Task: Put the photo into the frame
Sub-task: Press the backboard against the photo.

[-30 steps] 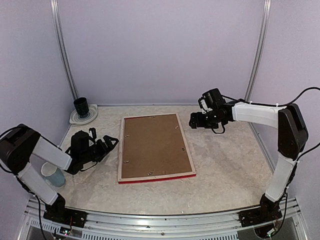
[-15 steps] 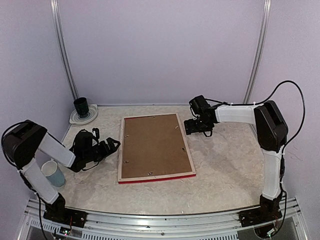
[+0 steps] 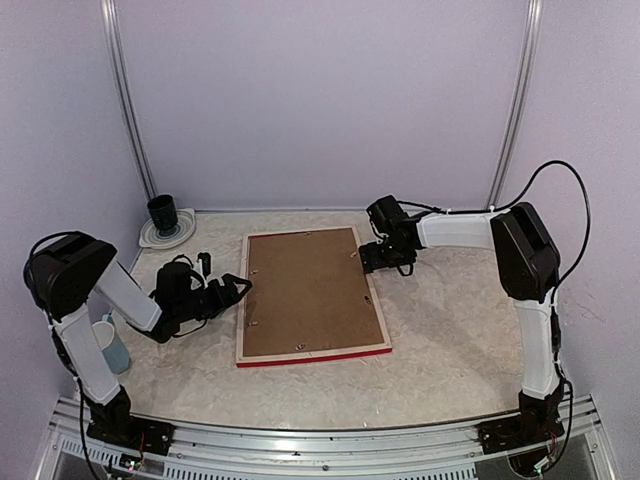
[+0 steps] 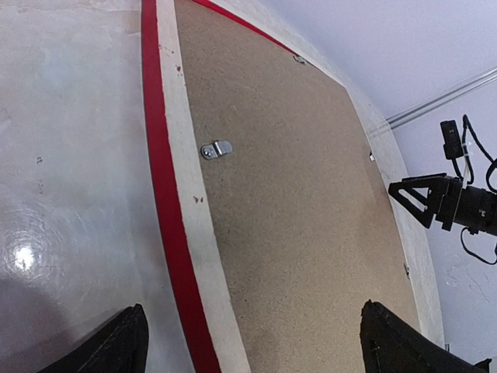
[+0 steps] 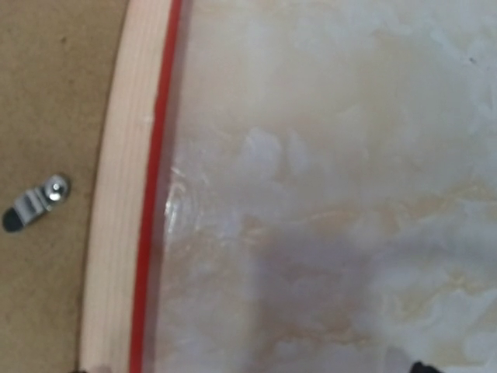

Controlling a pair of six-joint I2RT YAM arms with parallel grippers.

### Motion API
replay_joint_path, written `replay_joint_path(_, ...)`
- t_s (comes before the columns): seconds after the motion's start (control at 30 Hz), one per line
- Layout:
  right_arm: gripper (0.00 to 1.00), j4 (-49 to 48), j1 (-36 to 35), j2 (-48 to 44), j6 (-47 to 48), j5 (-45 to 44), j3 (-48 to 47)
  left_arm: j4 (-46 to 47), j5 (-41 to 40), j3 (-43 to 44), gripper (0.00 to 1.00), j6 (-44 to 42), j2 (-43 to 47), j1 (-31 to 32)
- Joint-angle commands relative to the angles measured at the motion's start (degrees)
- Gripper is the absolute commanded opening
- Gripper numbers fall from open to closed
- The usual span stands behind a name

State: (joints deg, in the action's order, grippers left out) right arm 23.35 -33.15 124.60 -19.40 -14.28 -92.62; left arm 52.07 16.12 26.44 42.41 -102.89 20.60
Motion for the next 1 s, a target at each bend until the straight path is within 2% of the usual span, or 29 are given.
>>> replay_joint_path(0.0, 0.89, -0.9, -0.4, 0.8, 0.6, -1.1, 0.2, -2.8, 3.5, 0.5, 0.92, 1.3, -2.6, 0.2)
replay_joint_path(0.63, 0.87, -4.7, -1.0, 0.8, 0.3, 6.2, 5.1, 1.5, 8.9, 1.1, 0.90, 3.3, -5.5, 0.0)
replay_joint_path(0.83, 0.87, -4.1, -1.2, -0.3, -0.5, 3.8, 5.5, 1.5, 9.0, 1.2, 0.90, 3.2, -5.9, -0.1)
replay_joint_path(0.97, 0.88, -4.6, -1.2, -1.9, -0.3, 5.2, 5.3, 0.5, 8.5, 1.5, 0.90, 2.6, -5.7, -0.1)
